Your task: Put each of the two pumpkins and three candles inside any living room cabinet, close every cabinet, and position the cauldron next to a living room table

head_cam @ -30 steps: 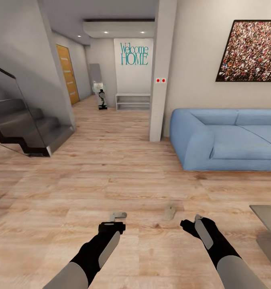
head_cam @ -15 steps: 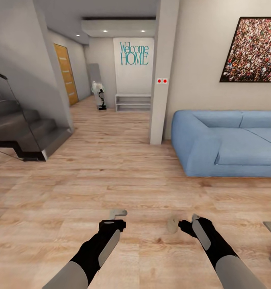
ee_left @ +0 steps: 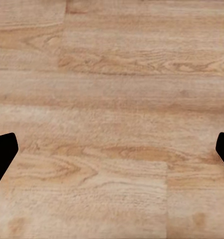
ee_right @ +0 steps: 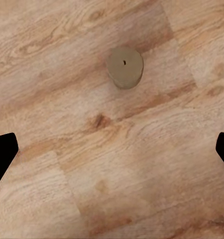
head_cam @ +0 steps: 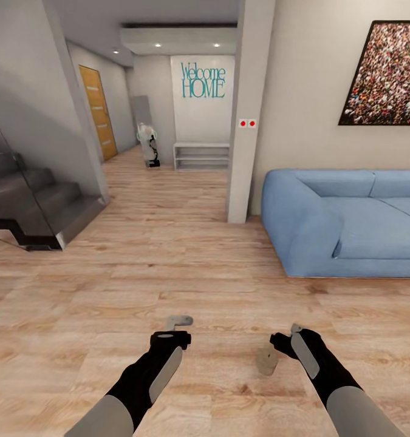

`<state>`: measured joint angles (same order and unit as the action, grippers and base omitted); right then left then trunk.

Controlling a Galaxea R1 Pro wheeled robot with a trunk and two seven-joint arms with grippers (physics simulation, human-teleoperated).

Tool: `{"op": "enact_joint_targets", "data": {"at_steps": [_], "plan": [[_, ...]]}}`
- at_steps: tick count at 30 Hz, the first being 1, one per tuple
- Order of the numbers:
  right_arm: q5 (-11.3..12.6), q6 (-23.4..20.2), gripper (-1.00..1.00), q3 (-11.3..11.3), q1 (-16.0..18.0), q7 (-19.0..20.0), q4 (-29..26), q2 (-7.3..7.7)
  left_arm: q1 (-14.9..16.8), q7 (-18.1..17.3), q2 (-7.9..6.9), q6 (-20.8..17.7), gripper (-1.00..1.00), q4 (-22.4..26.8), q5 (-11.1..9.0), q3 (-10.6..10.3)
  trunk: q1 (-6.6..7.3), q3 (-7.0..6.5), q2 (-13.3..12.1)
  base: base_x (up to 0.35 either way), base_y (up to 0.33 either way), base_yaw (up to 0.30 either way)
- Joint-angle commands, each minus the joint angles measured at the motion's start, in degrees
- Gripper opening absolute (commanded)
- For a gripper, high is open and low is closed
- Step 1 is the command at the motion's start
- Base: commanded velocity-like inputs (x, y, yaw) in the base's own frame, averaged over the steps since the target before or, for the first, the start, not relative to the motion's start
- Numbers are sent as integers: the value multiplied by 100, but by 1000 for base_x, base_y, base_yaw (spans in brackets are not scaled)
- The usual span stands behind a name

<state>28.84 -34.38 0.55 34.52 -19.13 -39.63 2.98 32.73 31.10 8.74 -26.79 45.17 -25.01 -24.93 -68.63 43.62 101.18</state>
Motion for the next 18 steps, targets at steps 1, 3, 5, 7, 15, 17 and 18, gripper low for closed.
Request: {"op": "enact_joint_targets", "data": {"at_steps": [1, 3, 5, 7, 15, 17, 18], "plan": [[61, -16, 100, -2, 2, -47, -10, 1, 5, 54, -4, -10, 100, 7, -57, -25, -3, 6, 2, 310, 0, 0], [61, -16, 100, -2, 2, -47, -10, 1, 5, 57, 2, -10, 100, 8, -57, -33, -3, 6, 2, 307, 0, 0], [59, -16, 100, -2, 2, -47, -10, 1, 5, 55, 4, -10, 100, 9, -57, -37, -3, 6, 2, 275, 0, 0], [60, -16, 100, -2, 2, -47, -10, 1, 5, 57, 5, -10, 100, 10, -57, -38, -3, 6, 2, 252, 0, 0], [61, -16, 100, -2, 2, -47, -3, 1, 5, 55, 5, -10, 100, 10, -57, -39, -3, 6, 2, 231, 0, 0], [61, -16, 100, -2, 2, -47, -2, 1, 5, 56, 5, -10, 100, 13, -57, -44, -3, 6, 2, 213, -3, 0], [61, -16, 100, -2, 2, -47, -2, 1, 5, 55, 5, -8, 100, 12, -57, -45, -3, 6, 2, 211, -34, 0]]}}
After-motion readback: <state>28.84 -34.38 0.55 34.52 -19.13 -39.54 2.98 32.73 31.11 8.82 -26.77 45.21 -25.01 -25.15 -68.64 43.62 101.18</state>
